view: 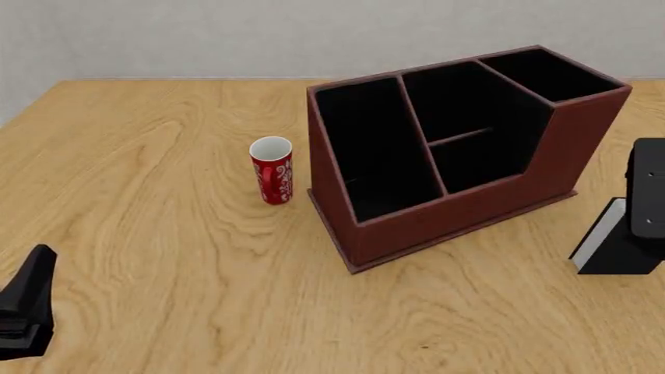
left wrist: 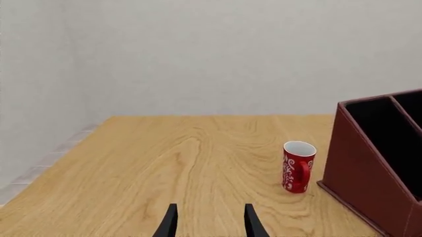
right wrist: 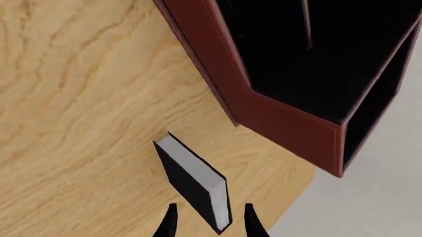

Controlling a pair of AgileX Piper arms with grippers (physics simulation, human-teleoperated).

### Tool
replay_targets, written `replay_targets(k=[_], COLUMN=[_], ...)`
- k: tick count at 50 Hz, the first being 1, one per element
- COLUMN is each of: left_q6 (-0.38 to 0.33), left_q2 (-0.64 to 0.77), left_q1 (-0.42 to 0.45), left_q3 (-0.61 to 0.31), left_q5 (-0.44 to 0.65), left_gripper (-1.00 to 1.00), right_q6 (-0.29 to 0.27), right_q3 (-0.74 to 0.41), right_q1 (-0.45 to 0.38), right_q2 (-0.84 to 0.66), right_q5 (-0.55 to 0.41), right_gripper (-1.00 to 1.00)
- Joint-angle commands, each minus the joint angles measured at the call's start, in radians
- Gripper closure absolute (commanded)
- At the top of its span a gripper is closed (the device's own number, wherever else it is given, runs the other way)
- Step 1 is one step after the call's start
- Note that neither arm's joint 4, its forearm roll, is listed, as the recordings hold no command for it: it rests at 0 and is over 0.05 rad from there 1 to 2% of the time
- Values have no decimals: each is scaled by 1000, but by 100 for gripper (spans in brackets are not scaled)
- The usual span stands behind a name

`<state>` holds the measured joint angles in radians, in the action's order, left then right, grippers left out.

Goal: Pick up the book and place it in the left compartment of the caddy.

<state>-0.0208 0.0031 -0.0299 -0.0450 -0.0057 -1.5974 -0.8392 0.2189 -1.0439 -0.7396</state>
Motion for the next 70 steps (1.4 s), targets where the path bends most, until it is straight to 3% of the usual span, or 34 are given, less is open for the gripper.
replay_targets(k=[1, 28, 70], left_q6=[-9, -20, -27], left_q2=[4, 65, 100], left_q1=[-5, -9, -6], left_q3=[4, 33, 27], left_q5=[1, -70, -98], left_gripper=[-100, -100, -100], right_q6=[-15, -40, -30], right_q3=[5, 7, 36], right_q1=[17, 58, 82], right_q2=[-56, -150, -234], right_q5=[55, 122, 180], right_gripper=[-100, -100, -100])
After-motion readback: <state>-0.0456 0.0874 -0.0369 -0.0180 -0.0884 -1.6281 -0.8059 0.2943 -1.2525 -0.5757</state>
